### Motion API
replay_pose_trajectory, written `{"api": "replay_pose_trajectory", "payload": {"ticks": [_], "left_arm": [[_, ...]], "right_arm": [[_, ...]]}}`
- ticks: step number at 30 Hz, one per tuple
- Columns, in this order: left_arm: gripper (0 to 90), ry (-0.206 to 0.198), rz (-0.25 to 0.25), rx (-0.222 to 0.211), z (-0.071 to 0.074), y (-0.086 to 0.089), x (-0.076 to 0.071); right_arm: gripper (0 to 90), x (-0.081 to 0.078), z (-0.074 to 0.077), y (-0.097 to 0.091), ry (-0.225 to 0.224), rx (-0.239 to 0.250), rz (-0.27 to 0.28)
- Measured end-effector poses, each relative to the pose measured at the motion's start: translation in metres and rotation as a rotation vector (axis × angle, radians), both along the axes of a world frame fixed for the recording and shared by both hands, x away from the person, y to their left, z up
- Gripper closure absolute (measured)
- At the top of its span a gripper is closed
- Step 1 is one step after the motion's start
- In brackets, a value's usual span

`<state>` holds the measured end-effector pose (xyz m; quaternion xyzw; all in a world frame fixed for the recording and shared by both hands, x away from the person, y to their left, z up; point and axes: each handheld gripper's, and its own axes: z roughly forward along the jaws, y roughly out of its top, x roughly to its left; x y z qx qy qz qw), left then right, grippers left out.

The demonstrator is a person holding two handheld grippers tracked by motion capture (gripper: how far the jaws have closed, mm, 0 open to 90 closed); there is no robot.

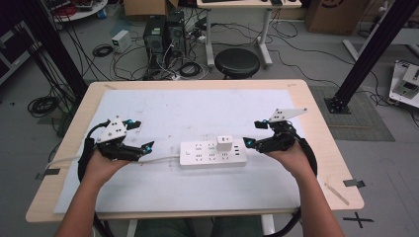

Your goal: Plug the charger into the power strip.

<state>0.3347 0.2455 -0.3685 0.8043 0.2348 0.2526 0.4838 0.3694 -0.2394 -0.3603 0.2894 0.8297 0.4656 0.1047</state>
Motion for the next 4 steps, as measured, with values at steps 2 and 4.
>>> {"api": "replay_pose_trajectory", "payload": {"ticks": [2, 4], "left_arm": [[17.6, 0.0, 0.002, 0.003, -0.0007, 0.0002, -0.0003], [17.6, -0.002, 0.008, 0.005, -0.0016, 0.0009, -0.0006]], "right_arm": [[17.4, -0.0003, 0.0001, 0.0001, 0.0, -0.001, -0.005], [17.4, -0.0008, 0.0003, 0.0005, -0.001, -0.004, -0.009]]}}
